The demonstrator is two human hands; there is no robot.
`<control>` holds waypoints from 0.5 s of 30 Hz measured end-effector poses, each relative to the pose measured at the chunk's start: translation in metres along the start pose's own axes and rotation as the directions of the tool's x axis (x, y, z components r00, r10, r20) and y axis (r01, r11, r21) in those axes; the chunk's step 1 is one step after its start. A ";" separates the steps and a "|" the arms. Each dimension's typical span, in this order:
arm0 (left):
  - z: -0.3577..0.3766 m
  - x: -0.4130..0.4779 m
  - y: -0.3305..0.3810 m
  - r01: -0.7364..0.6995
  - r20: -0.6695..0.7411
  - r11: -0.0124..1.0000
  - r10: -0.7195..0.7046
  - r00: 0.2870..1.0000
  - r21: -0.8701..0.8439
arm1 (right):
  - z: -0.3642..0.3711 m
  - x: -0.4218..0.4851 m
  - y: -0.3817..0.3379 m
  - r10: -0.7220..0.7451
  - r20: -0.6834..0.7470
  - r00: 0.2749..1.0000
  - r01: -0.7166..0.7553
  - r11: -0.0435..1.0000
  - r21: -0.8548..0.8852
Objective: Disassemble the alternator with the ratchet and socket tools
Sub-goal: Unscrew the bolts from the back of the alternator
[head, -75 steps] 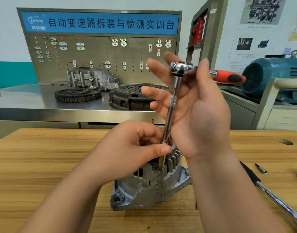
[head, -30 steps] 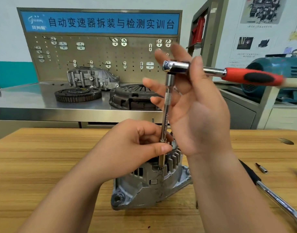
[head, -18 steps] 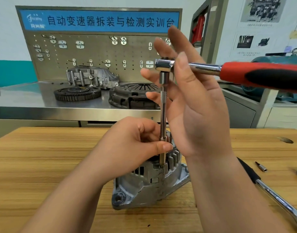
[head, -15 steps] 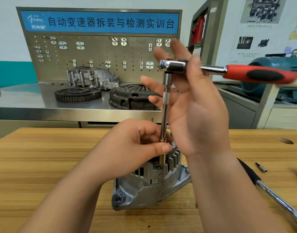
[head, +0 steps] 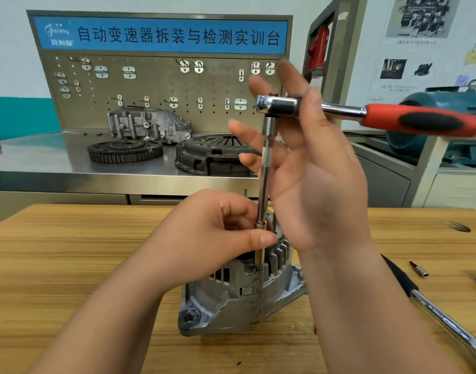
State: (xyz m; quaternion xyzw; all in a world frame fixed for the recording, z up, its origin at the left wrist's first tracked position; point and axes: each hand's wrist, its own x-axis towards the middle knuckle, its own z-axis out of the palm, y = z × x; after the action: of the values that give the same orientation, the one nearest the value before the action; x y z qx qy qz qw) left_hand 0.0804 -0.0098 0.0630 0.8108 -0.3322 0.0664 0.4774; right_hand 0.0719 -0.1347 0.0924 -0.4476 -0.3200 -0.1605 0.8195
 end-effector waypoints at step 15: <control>0.001 0.000 0.002 0.006 0.004 1.000 -0.006 1.000 -0.003 | 0.000 0.000 -0.002 -0.005 -0.018 1.000 0.005 1.000 0.002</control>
State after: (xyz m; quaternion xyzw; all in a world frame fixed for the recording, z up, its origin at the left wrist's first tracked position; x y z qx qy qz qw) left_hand 0.0785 -0.0112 0.0638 0.8111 -0.3310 0.0630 0.4780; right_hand 0.0711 -0.1356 0.0938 -0.4446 -0.3140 -0.1663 0.8223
